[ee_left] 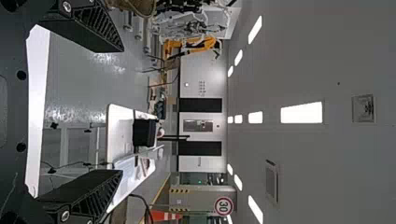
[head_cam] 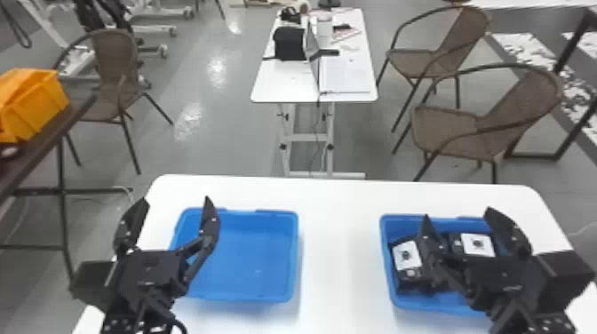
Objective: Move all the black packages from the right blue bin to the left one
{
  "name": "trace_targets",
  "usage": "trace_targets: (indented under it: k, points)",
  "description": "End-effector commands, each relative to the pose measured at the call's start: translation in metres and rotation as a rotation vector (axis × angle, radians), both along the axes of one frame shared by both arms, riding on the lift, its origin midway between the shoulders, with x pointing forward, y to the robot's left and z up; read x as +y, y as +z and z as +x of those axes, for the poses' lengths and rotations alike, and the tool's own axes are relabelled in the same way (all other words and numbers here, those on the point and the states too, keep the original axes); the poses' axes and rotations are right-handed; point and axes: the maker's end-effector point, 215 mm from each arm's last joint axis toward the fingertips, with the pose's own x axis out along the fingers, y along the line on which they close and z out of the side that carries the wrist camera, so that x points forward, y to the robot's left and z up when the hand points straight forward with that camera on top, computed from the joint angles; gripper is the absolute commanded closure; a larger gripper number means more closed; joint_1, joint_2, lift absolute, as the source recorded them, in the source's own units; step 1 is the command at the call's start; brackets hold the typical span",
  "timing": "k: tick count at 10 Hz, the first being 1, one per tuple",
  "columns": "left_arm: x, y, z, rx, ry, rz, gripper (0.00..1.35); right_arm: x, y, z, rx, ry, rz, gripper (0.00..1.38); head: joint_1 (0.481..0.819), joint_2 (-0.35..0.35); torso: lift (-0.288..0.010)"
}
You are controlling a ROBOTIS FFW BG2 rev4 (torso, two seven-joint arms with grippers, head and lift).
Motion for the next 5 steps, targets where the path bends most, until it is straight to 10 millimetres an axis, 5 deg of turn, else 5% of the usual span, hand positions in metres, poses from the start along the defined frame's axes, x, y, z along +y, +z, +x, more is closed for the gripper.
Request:
trace_targets:
  k: [1,5]
  points:
    - [0.000,0.000,0.000,0.002,0.000,-0.002,0.10,-0.002,-0.014,-0.001,0.037,-0.007,0.007,0.10,0.695,0.066,0.000]
    - [0.000,-0.003,0.001,0.009,-0.010,-0.005,0.10,-0.019,-0.089,0.007,0.221,-0.004,0.030,0.10,0.695,0.052,0.000]
